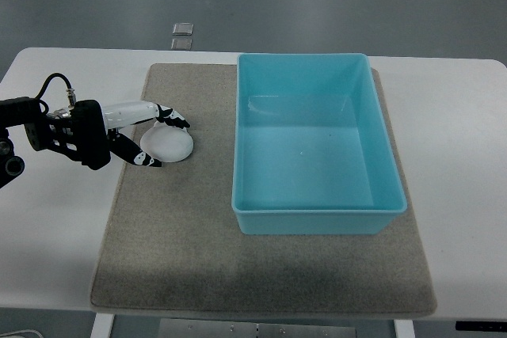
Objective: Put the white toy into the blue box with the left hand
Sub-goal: 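Rotate the left hand and close its fingers around the white rabbit toy, then lift the toy with the left hand and carry it toward the blue box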
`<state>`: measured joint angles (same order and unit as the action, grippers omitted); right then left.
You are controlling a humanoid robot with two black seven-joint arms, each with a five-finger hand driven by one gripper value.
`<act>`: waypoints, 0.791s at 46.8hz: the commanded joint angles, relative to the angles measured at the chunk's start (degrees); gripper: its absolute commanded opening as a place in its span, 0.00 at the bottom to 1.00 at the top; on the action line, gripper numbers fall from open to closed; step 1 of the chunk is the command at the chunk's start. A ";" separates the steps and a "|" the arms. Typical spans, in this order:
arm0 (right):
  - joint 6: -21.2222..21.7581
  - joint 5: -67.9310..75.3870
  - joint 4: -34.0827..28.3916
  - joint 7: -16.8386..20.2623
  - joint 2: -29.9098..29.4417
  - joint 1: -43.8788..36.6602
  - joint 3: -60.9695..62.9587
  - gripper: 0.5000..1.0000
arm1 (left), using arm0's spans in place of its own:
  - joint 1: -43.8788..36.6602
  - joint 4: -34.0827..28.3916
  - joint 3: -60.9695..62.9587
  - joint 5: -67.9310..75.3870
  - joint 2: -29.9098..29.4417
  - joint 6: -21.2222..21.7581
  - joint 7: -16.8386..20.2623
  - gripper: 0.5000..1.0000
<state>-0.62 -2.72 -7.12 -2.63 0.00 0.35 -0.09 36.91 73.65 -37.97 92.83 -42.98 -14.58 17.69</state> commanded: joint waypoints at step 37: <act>0.00 0.00 0.00 -0.01 0.00 0.00 0.00 0.87 | 11.33 0.62 -1.05 3.59 -4.22 2.36 1.03 0.00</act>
<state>-0.62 -2.72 -7.12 -2.63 0.00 0.35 -0.09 47.17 74.19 -38.99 96.45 -47.17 -13.47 18.13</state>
